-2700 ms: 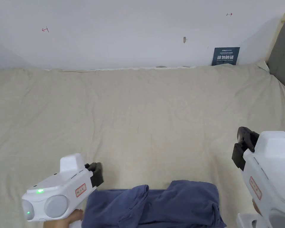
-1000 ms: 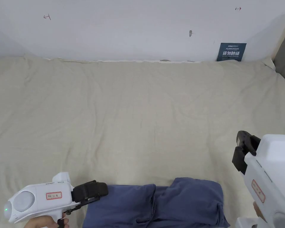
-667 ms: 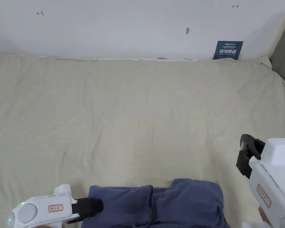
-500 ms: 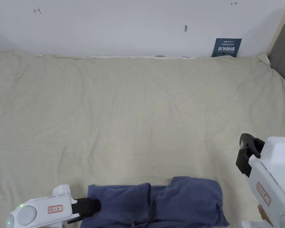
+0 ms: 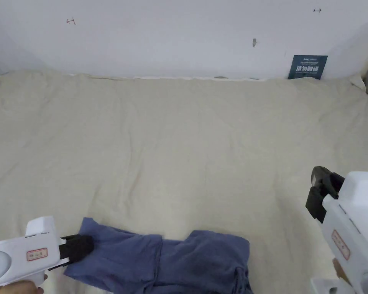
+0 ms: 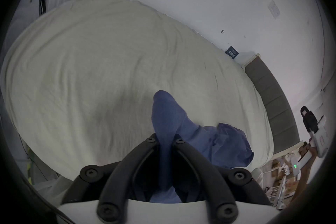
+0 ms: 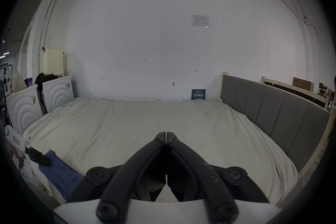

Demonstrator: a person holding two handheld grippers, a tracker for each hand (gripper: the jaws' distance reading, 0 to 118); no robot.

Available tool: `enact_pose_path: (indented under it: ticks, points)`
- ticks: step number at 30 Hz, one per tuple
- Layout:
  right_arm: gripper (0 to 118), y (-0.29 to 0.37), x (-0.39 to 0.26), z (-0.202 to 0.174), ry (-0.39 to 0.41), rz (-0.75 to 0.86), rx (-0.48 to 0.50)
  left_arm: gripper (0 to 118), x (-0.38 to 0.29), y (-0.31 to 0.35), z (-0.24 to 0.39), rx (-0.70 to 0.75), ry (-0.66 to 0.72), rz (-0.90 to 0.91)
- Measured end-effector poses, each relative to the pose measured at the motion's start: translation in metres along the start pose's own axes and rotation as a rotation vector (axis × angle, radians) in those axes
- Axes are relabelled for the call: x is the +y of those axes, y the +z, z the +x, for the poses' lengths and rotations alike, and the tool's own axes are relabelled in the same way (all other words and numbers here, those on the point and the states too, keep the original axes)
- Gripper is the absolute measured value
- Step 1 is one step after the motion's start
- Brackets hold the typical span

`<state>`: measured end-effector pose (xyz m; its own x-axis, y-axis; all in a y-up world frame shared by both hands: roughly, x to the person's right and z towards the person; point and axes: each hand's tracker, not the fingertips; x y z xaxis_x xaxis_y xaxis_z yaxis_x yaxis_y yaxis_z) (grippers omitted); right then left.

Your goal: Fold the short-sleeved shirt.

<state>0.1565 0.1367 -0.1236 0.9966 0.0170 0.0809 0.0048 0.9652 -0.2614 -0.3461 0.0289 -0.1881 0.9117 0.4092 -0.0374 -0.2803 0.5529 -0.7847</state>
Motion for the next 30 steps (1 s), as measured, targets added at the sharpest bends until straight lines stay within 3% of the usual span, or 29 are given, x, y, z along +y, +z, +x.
enact_pose_path:
  ticks: [6,16,19,21,23,24,26,27,28,30]
  points:
    - [2,0.005,-0.002,0.006,-0.016,0.009,-0.004,12,0.0,-0.009,0.081,-0.077,-0.155,-0.023]
    - [2,0.022,-0.004,0.032,-0.027,0.019,-0.053,12,-0.043,-0.088,0.226,-0.205,-0.323,-0.186]
    - [2,0.025,-0.005,0.042,-0.026,0.019,-0.077,12,-0.066,-0.117,0.253,-0.196,-0.359,-0.242]
    - [2,0.026,-0.007,0.048,-0.031,0.014,-0.09,18,-0.084,-0.138,0.263,-0.147,-0.437,-0.276]
    - [2,0.028,-0.008,0.053,-0.034,0.013,-0.102,21,-0.097,-0.153,0.267,-0.128,-0.425,-0.309]
    - [2,0.029,-0.008,0.054,-0.034,0.012,-0.107,37,-0.098,-0.153,0.266,-0.154,-0.402,-0.324]
    - [2,0.031,-0.008,0.057,-0.036,0.011,-0.113,85,-0.096,-0.146,0.269,-0.238,-0.339,-0.316]
    - [2,0.031,-0.009,0.058,-0.037,0.01,-0.116,103,-0.095,-0.141,0.271,-0.255,-0.321,-0.293]
    - [2,0.032,-0.008,0.058,-0.038,0.009,-0.12,114,-0.093,-0.135,0.273,-0.259,-0.321,-0.269]
    - [2,0.033,-0.008,0.058,-0.042,0.01,-0.121,117,-0.082,-0.117,0.275,-0.266,-0.328,-0.189]
